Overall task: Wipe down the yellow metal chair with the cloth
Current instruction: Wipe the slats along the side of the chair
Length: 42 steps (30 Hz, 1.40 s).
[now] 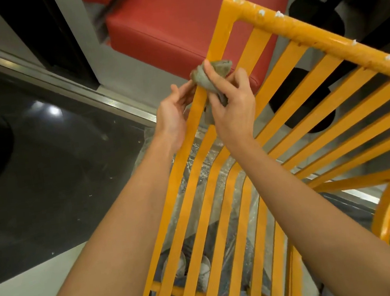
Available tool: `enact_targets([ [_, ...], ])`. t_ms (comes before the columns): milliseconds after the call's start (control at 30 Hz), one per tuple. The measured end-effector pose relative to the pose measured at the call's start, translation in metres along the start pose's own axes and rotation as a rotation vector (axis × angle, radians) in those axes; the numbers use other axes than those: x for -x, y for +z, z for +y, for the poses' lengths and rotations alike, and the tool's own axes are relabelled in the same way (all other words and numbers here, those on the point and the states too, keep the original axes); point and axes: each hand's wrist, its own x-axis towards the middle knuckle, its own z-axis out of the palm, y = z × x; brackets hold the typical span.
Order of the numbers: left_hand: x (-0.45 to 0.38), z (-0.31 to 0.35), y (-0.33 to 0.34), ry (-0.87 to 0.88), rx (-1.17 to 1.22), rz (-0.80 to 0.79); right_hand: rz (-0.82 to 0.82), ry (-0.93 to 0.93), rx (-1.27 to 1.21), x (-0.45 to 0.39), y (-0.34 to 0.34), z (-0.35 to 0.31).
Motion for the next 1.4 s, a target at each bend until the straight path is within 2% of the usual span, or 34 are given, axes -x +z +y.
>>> enact_targets([
  [167,0.002,-0.001,-0.004,-0.005,-0.050,-0.060,-0.373,-0.202,0.114,0.050,-0.020,0.010],
  [233,0.003,-0.003,-0.004,0.012,-0.091,-0.038,-0.286,-0.193,0.145,0.022,-0.028,0.020],
  [333,0.000,-0.005,-0.004,0.056,-0.164,0.006,-0.004,-0.100,0.089,-0.023,-0.027,0.018],
  [367,0.000,-0.005,-0.003,0.059,-0.163,0.018,-0.007,-0.103,0.057,-0.021,-0.022,0.012],
  [500,0.003,-0.004,0.001,0.014,-0.044,0.005,-0.308,-0.211,0.103,0.032,-0.015,0.003],
  [533,0.004,-0.003,0.002,0.011,-0.049,-0.004,-0.310,-0.192,0.103,0.034,-0.018,0.003],
  [567,0.003,-0.002,0.002,0.011,-0.068,0.005,-0.266,-0.173,0.078,0.027,-0.022,0.002],
  [700,0.000,0.010,0.009,0.043,-0.286,0.025,0.113,-0.222,-0.005,-0.041,-0.037,-0.013],
  [733,-0.002,0.014,0.016,0.064,-0.299,0.016,0.155,-0.208,-0.023,-0.054,-0.038,-0.017],
  [800,-0.006,0.025,0.032,0.081,-0.225,0.032,0.090,-0.160,-0.001,-0.054,-0.034,-0.023],
  [900,-0.012,0.036,0.044,0.012,-0.026,0.028,-0.165,-0.168,0.139,-0.025,-0.033,-0.015],
  [933,-0.014,0.036,0.042,0.005,-0.013,0.020,-0.167,-0.171,0.146,-0.026,-0.036,-0.012],
  [1033,-0.016,0.030,0.036,0.027,-0.022,0.006,0.066,-0.144,0.051,-0.054,-0.041,-0.008],
  [1067,-0.016,0.028,0.037,0.039,-0.022,0.005,0.086,-0.138,0.033,-0.058,-0.041,-0.009],
  [1200,-0.014,0.026,0.040,0.058,-0.002,0.011,-0.121,-0.165,0.099,-0.035,-0.039,-0.007],
  [1333,-0.012,0.025,0.042,0.071,0.030,0.023,0.086,-0.100,0.018,-0.063,-0.044,-0.005],
  [1400,-0.012,0.023,0.044,0.072,0.096,0.034,-0.017,-0.126,0.028,-0.053,-0.041,-0.007],
])
